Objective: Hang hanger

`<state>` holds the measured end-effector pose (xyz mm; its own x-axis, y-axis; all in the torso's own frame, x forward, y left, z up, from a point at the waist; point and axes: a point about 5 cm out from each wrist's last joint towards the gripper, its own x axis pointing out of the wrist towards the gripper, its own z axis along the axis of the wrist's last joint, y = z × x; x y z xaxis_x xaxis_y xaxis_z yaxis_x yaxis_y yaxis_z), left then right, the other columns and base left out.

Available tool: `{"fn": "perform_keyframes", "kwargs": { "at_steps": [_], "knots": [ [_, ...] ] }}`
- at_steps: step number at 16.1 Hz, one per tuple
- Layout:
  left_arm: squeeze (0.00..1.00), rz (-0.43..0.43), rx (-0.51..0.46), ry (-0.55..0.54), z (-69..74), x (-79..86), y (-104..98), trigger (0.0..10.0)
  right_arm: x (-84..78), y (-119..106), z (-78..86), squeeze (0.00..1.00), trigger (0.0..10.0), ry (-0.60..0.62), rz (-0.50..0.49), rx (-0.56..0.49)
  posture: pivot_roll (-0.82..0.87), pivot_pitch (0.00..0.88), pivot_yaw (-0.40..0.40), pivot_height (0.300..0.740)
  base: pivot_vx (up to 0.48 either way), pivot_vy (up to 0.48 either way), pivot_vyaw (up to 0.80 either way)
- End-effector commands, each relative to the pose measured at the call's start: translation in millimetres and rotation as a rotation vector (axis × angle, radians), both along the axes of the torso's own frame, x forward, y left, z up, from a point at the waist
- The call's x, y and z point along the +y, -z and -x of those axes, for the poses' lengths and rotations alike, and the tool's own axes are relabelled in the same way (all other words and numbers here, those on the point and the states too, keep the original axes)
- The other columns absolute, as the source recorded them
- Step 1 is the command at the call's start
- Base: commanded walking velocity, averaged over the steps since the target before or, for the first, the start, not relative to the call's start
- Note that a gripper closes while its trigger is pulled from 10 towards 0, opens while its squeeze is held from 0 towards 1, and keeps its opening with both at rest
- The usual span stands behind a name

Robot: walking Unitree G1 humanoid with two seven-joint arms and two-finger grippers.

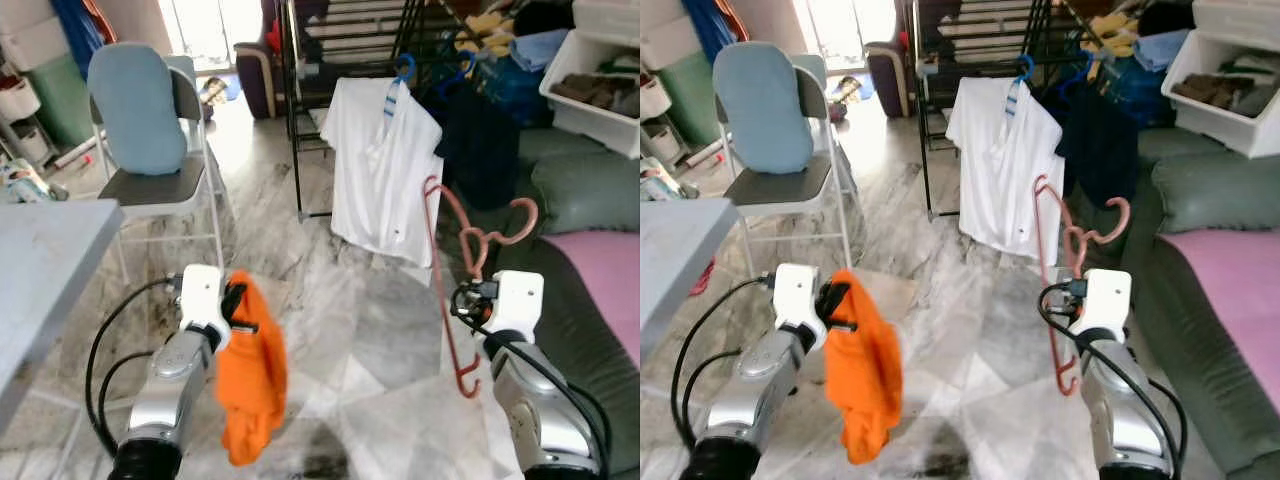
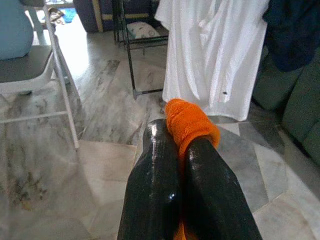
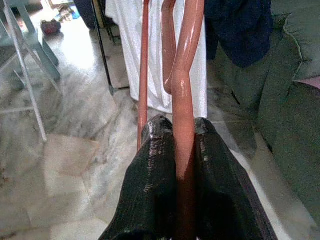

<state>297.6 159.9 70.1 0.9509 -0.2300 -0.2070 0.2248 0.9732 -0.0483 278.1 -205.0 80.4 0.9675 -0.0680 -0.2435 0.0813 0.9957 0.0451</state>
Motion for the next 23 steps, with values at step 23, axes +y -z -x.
{"fn": "perform_keyframes", "kwargs": {
  "at_steps": [23],
  "knots": [
    [0.00, -0.004, -0.081, 0.268, 12.9, -30.8, -12, 10.0, 21.2, 2, -7.7, 0.00, 10.0, -0.143, 0.052, 0.026, -0.16, 0.000, 0.038, 0.740, 0.100, 0.046, -0.38]
  ]
}}
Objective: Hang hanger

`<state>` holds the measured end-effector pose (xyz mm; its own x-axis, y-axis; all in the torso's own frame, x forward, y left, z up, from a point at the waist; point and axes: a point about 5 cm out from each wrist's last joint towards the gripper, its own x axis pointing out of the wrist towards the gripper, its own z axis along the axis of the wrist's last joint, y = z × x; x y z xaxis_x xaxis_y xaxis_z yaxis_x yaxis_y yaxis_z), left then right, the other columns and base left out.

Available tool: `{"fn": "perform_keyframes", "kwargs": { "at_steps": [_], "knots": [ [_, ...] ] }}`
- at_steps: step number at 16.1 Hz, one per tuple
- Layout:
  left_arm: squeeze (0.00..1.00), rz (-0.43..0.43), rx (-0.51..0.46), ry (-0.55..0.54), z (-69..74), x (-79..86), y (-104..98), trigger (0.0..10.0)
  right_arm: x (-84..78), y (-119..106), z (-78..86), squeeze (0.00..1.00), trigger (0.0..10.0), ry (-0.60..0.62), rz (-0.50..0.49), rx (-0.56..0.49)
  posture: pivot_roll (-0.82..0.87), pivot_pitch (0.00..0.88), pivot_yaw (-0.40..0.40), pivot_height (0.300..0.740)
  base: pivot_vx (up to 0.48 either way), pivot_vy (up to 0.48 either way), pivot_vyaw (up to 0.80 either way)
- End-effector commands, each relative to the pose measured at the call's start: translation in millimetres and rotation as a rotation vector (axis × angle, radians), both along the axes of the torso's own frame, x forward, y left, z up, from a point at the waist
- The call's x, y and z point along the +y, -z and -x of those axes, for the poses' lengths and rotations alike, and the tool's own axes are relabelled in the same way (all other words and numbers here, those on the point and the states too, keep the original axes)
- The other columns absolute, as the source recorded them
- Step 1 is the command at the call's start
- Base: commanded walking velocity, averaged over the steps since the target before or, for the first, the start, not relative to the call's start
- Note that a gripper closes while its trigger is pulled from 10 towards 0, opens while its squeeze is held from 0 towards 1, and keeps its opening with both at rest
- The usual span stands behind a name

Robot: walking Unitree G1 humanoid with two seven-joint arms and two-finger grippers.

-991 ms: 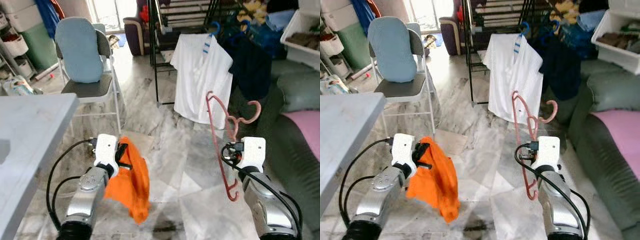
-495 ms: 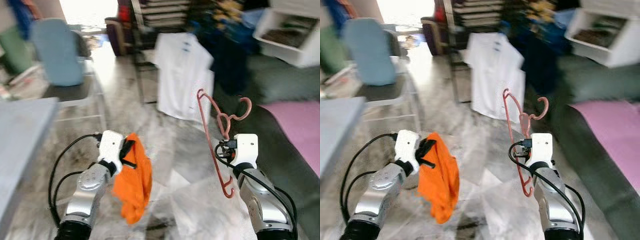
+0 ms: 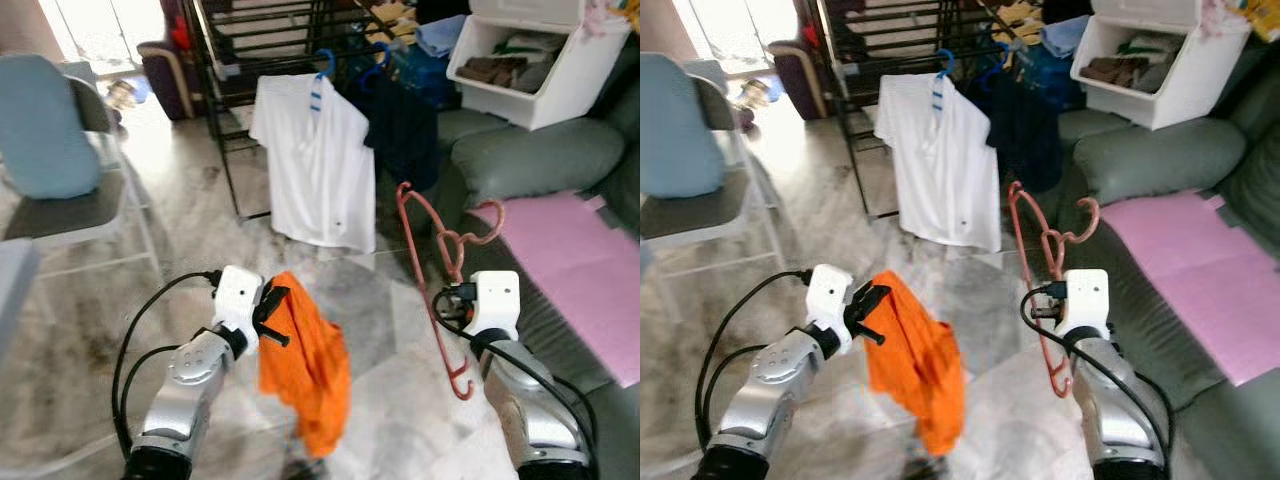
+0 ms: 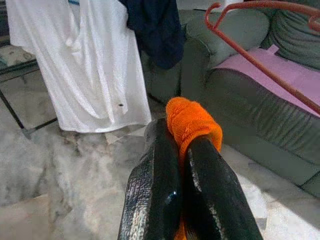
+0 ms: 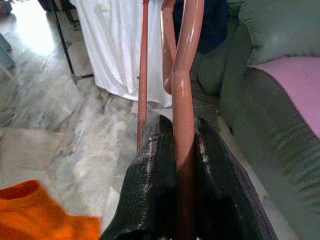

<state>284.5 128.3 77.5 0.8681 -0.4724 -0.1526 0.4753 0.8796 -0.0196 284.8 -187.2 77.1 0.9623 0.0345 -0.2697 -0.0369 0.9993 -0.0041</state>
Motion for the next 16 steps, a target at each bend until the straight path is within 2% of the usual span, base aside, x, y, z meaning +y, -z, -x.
{"fn": "perform_keyframes", "kwargs": {
  "at_steps": [1, 5, 9, 12, 16],
  "knots": [
    [0.00, 0.006, -0.016, 0.003, 0.2, 0.3, -4, 10.0, 4.3, -1, -1.1, 0.00, 10.0, -0.029, 0.003, -0.001, -0.16, 0.000, 0.037, 0.740, 0.307, 0.000, 0.00],
    [0.00, 0.004, -0.005, 0.007, 2.8, -0.7, -2, 10.0, 6.8, 0, -0.5, 0.00, 10.0, -0.050, 0.011, 0.005, -0.16, 0.000, 0.033, 0.740, 0.309, 0.000, 0.00],
    [0.00, -0.041, 0.037, -0.057, 3.3, 0.2, 5, 10.0, 7.1, 2, -0.3, 0.00, 10.0, -0.064, 0.017, 0.015, -0.16, 0.000, 0.029, 0.740, 0.000, 0.000, 0.00],
    [0.00, -0.007, 0.051, -0.057, 3.7, -0.3, 5, 10.0, 11.3, 1, -2.1, 0.00, 10.0, -0.083, 0.010, 0.014, -0.15, 0.000, 0.026, 0.740, 0.000, 0.000, 0.00],
    [0.00, -0.016, 0.038, -0.037, 3.3, -0.2, 3, 10.0, 18.0, 1, -1.9, 0.00, 10.0, -0.144, 0.025, 0.018, -0.15, 0.000, 0.028, 0.740, 0.000, 0.000, -0.70]
  ]
}}
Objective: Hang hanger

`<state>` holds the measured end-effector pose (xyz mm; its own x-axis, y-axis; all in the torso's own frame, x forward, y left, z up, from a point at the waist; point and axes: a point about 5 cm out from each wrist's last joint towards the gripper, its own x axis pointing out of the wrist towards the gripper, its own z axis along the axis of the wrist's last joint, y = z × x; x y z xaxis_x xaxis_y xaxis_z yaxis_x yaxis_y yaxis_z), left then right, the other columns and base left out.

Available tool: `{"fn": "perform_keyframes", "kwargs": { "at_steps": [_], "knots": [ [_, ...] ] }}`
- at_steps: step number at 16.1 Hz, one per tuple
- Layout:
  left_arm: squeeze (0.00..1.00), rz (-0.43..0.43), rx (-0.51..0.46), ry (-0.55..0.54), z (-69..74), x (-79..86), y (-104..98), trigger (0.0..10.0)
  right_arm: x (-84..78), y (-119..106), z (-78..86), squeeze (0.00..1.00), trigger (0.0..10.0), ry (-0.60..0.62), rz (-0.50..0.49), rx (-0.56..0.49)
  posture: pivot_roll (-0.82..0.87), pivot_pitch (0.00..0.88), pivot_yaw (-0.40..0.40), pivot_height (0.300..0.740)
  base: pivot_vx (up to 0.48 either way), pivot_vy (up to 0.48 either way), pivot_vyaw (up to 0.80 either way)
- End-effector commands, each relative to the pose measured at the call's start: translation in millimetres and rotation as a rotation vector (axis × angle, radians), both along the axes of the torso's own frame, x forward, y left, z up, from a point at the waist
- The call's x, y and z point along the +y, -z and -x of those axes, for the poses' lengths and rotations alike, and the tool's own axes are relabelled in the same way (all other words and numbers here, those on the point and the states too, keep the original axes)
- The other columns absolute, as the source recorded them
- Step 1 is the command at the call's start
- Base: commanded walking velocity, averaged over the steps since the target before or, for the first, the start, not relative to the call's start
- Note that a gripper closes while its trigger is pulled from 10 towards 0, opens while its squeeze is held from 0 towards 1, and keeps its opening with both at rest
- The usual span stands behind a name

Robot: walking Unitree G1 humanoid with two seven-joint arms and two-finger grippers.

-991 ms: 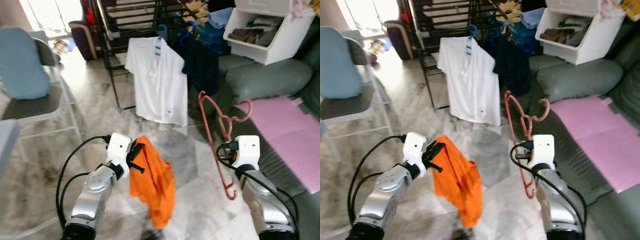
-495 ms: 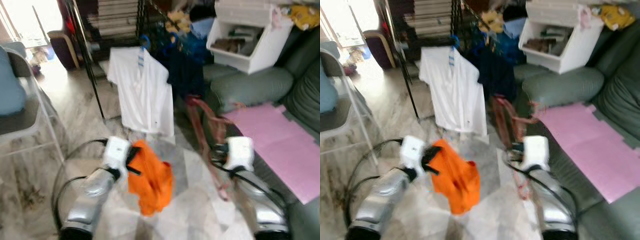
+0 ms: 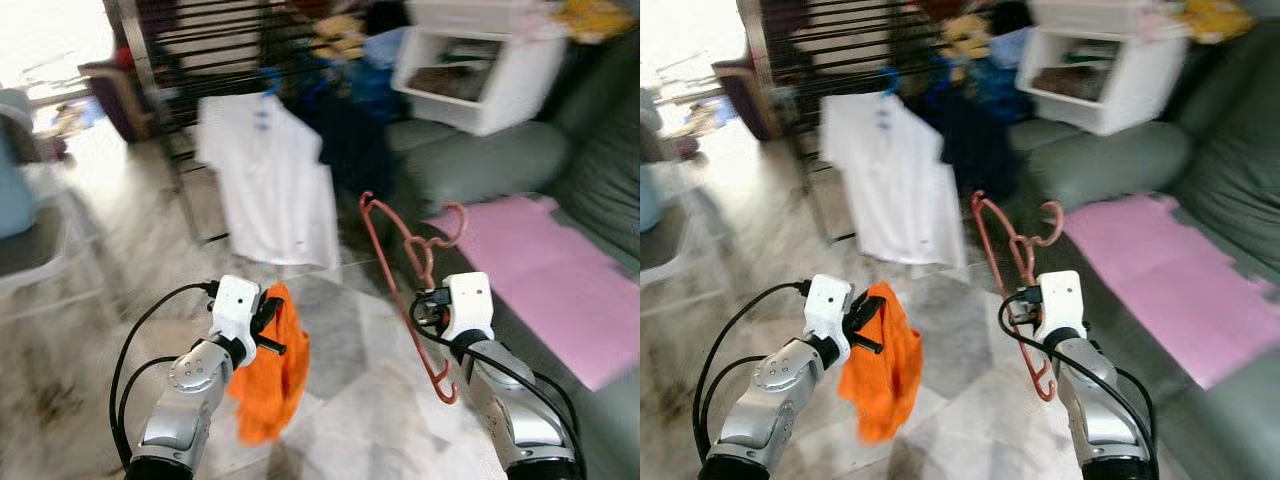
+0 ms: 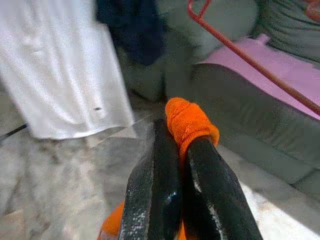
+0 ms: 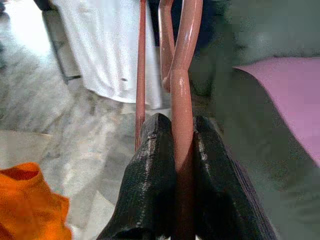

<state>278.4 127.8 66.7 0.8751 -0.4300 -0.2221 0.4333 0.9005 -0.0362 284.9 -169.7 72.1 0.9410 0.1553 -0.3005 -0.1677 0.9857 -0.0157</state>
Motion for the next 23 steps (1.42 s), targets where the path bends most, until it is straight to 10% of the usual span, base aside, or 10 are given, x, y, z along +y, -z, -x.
{"fn": "perform_keyframes", "kwargs": {
  "at_steps": [1, 10, 13, 17, 20, 22, 23],
  "knots": [
    [0.00, -0.020, -0.045, 0.009, -4.1, 1.5, -9, 10.0, 1.2, -3, -1.6, 0.00, 10.0, -0.017, 0.016, -0.010, -0.15, 0.000, 0.032, 0.740, 0.000, 0.000, -0.79],
    [0.00, -0.128, -0.206, 0.000, -26.5, 11.5, -35, 10.0, 16.2, -2, 7.5, 0.00, 10.0, -0.239, 0.063, 0.018, -0.15, 0.000, 0.040, 0.740, 0.000, 0.000, -0.24],
    [0.00, -0.396, -0.328, 0.308, -40.8, 6.6, -55, 10.0, 12.1, -5, 6.6, 0.00, 10.0, -0.361, 0.180, 0.028, -0.15, 0.000, 0.034, 0.740, 0.000, 0.000, 0.00],
    [0.00, -0.975, -0.176, 0.929, -53.0, 13.9, -50, 10.0, 12.9, -4, 0.3, 0.00, 10.0, -0.409, 0.228, 0.047, -0.13, 0.000, 0.030, 0.740, 0.000, 0.000, 0.00],
    [0.00, -1.590, -0.383, 0.671, -102.8, 33.2, -77, 10.0, 10.9, -1, 5.2, 0.00, 10.0, -0.438, 0.259, 0.063, -0.15, 0.000, 0.047, 0.740, 0.000, 0.000, 0.00],
    [0.00, -1.622, -0.494, 0.592, -111.0, 28.5, -93, 10.0, 8.4, 0, 6.1, 0.00, 10.0, -0.431, 0.268, 0.065, -0.17, 0.000, 0.058, 0.740, 0.000, 0.000, 0.00],
    [0.00, -1.467, -0.569, 0.475, -116.8, 18.5, -110, 10.0, 5.6, 0, 7.4, 0.00, 10.0, -0.424, 0.276, 0.069, -0.17, 0.000, 0.062, 0.740, 0.000, 0.000, 0.00]
  ]
}}
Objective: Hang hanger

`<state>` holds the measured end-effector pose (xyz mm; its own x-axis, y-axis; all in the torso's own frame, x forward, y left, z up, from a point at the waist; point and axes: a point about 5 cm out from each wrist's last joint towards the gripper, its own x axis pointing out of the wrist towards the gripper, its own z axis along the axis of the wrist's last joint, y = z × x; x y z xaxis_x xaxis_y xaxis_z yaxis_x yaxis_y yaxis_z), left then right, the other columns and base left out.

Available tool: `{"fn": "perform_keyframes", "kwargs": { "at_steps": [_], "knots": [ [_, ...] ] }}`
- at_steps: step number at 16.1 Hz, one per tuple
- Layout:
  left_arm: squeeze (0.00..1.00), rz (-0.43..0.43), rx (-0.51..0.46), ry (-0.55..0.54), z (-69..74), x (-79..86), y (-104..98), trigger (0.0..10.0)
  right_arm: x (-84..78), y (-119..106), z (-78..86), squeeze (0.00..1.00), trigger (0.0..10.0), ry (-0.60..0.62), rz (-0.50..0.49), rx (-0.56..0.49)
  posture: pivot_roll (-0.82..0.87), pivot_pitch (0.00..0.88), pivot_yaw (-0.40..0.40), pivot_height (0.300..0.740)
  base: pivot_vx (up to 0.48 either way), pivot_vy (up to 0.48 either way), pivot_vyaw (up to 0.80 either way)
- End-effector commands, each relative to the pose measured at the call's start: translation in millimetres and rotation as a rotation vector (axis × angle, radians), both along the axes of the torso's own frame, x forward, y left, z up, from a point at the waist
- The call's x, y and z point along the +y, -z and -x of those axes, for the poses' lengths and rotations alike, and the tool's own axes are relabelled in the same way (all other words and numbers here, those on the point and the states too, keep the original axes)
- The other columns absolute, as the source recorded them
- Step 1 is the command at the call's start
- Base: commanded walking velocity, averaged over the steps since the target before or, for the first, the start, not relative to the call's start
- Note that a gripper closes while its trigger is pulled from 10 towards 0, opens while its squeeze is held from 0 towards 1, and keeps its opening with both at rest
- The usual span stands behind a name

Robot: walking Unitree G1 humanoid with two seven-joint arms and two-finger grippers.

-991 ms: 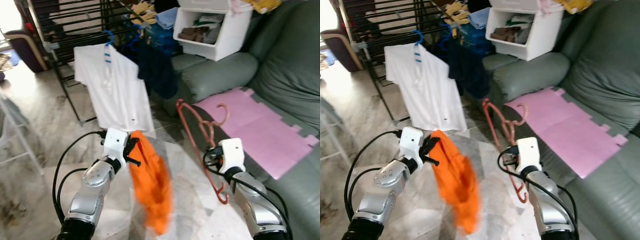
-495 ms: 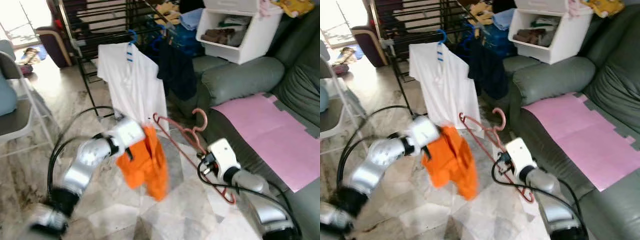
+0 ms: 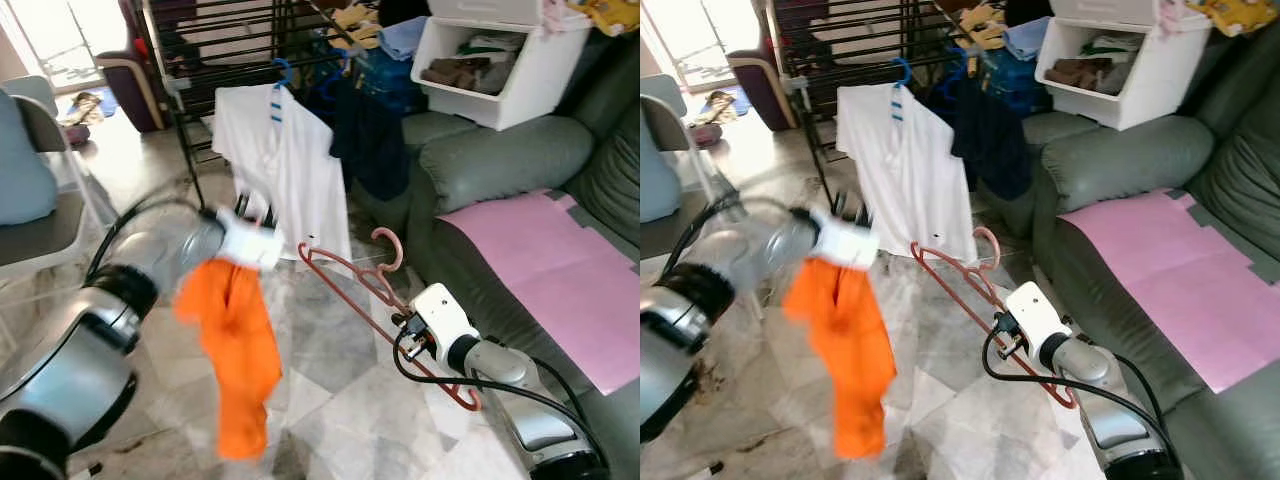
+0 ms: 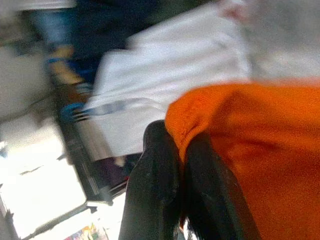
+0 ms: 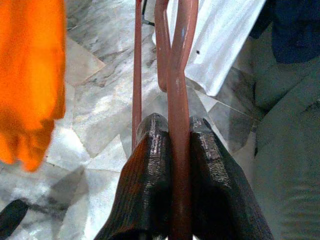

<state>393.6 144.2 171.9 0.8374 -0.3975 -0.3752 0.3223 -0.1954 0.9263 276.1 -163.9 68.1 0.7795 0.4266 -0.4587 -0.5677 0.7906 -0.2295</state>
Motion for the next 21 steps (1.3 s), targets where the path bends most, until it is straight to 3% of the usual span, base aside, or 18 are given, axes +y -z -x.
{"fn": "perform_keyframes", "kwargs": {
  "at_steps": [1, 2, 4, 8, 12, 13, 15, 16, 17, 18, 19, 21],
  "knots": [
    [0.00, 0.124, -0.093, 0.017, -4.5, -6.9, -19, 10.0, -3.0, -3, 0.5, 0.00, 10.0, -0.013, 0.008, -0.013, -0.17, 0.000, 0.062, 0.740, 0.000, 0.000, 0.00],
    [0.00, 0.134, -0.111, 0.033, -4.5, -9.0, -20, 10.0, -3.7, -4, 0.9, 0.00, 10.0, -0.022, 0.007, -0.007, -0.17, 0.000, 0.062, 0.740, 0.000, 0.000, 0.00],
    [0.00, 0.170, -0.067, 0.163, 4.6, -22.6, -5, 10.0, -5.2, -12, 3.1, 0.00, 10.0, -0.128, -0.039, 0.031, -0.17, 0.000, 0.065, 0.740, 0.000, 0.000, 0.00],
    [0.00, 0.191, -0.042, 0.095, 3.8, -14.9, 4, 10.0, -13.9, -26, 15.4, 0.00, 10.0, -0.327, -0.046, 0.105, -0.17, 0.000, 0.070, 0.740, 0.000, 0.000, 0.00],
    [0.00, 0.196, -0.006, 0.051, 4.5, -8.3, 13, 10.0, -39.2, -35, 27.0, 0.00, 10.0, -0.445, 0.057, 0.180, -0.18, 0.000, 0.075, 0.740, 0.000, 0.000, 0.00],
    [0.00, 0.184, -0.007, 0.035, 3.8, -6.7, 15, 10.0, -55.5, -37, 16.0, 0.00, 10.0, -0.381, 0.201, 0.131, -0.18, 0.000, 0.075, 0.740, 0.000, 0.000, 0.00],
    [0.00, 0.192, 0.011, 0.012, 3.7, -3.5, 16, 10.0, -72.6, -48, -11.5, 0.00, 10.0, -0.179, 0.298, -0.016, -0.18, 0.000, 0.084, 0.740, 0.000, 0.000, 0.00],
    [0.00, 0.193, 0.015, 0.009, 4.0, -2.4, 17, 10.0, -73.7, -56, -18.1, 0.00, 10.0, -0.126, 0.241, -0.052, -0.18, 0.000, 0.086, 0.740, 0.000, 0.000, 0.00],
    [0.00, 0.189, 0.018, 0.008, 4.4, -1.0, 18, 10.0, -68.7, -64, -17.7, 0.00, 10.0, -0.150, 0.164, -0.066, -0.18, 0.000, 0.087, 0.740, 0.000, 0.000, 0.00],
    [0.00, 0.190, 0.022, 0.006, 4.6, -0.7, 18, 10.0, -67.3, -66, -15.3, 0.00, 10.0, -0.177, 0.153, -0.055, -0.18, 0.000, 0.087, 0.740, 0.000, 0.000, 0.00],
    [0.00, 0.201, 0.031, 0.009, 5.6, -1.1, 20, 10.0, -66.8, -68, -2.3, 0.00, 10.0, -0.304, 0.141, 0.002, -0.18, 0.000, 0.089, 0.740, 0.000, 0.000, 0.00],
    [0.00, 0.200, 0.037, 0.010, 6.9, -2.1, 24, 10.0, -71.5, -75, 7.2, 0.00, 10.0, -0.369, 0.093, 0.065, -0.18, 0.000, 0.090, 0.740, 0.000, 0.000, 0.00]
  ]
}}
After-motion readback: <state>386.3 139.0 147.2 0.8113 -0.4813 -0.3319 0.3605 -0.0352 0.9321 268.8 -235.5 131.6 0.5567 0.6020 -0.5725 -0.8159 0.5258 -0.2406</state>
